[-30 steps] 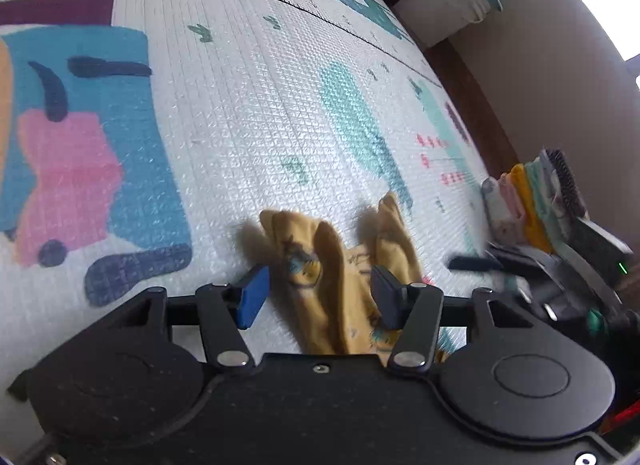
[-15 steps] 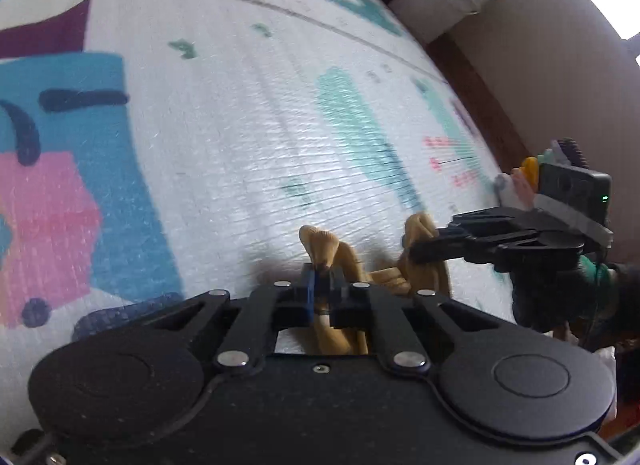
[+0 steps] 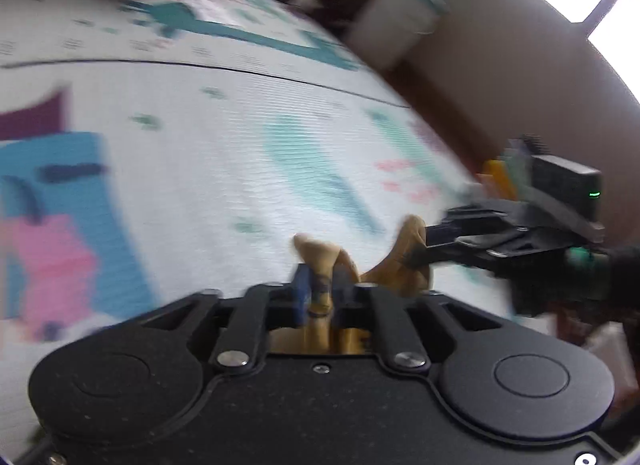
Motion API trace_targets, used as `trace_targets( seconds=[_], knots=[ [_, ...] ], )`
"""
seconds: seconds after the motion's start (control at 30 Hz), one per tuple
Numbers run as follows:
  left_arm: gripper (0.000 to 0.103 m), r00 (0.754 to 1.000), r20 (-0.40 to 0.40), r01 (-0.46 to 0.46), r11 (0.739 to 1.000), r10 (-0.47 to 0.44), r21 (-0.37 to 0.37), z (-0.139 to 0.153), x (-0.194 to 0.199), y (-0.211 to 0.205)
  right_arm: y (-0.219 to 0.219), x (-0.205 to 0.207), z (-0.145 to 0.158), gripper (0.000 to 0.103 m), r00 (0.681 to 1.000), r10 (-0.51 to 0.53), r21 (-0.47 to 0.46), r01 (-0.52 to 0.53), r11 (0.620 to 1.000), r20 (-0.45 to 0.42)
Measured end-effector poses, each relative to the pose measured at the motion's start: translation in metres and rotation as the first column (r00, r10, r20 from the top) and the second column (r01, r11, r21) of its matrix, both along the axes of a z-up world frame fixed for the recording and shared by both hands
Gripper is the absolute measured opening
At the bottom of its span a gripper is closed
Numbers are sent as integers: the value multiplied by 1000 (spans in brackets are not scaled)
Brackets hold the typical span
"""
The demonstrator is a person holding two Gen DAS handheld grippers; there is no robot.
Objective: Fold clothes
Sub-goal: 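Fold the lifted hem over the shirt with the right gripper while the left gripper holds fabric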
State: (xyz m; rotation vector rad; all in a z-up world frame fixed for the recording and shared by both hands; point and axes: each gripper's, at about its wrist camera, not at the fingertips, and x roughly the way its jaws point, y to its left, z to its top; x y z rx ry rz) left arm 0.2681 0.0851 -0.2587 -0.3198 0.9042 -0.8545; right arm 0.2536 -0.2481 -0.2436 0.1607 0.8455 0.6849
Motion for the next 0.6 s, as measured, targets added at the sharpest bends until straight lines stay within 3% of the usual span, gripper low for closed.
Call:
trace_targets(
  seconds=[0.03, 0.1, 0.17, 0.27, 0.33, 0.43, 0.5, 0.53, 0.57, 0.6],
  knots=[
    [46, 1000, -15, -7, 1000, 7, -21, 0, -3, 7, -7, -5, 2, 52, 1000, -23, 22, 23, 999, 6],
    [51, 998, -53, 24, 995, -29, -94, -1, -20, 19, -20, -22, 10, 53, 999, -30, 89, 27, 996, 25],
    [56, 993, -80, 76, 989, -86, -129, -8, -42, 24, -23, -45, 7, 59, 1000, -1, 135, 2, 991, -11],
    [56, 980, -137, 134, 986, -147, -103, -29, -72, 15, -20, -78, -10, 64, 994, 35, 180, -15, 984, -108],
    [56, 972, -160, 162, 982, -175, -93, -40, -84, 6, -14, -95, -24, 64, 983, 45, 191, -10, 982, -179],
    [55, 972, -157, 161, 981, -176, -103, -46, -92, -4, -6, -114, -34, 59, 976, 48, 197, -6, 980, -214],
    [51, 972, -165, 154, 983, -170, -101, -50, -93, -8, 1, -119, -37, 55, 974, 38, 184, 4, 983, -223],
    [40, 972, -158, 160, 983, -173, -90, -51, -95, -11, 4, -122, -39, 53, 975, 32, 179, 8, 984, -220],
    [22, 973, -150, 167, 983, -176, -69, -51, -97, -14, 8, -124, -39, 50, 978, 30, 167, 5, 986, -207],
    [16, 976, -123, 176, 983, -182, -54, -48, -100, -16, 12, -126, -40, 40, 981, 30, 151, -1, 989, -190]
  ],
)
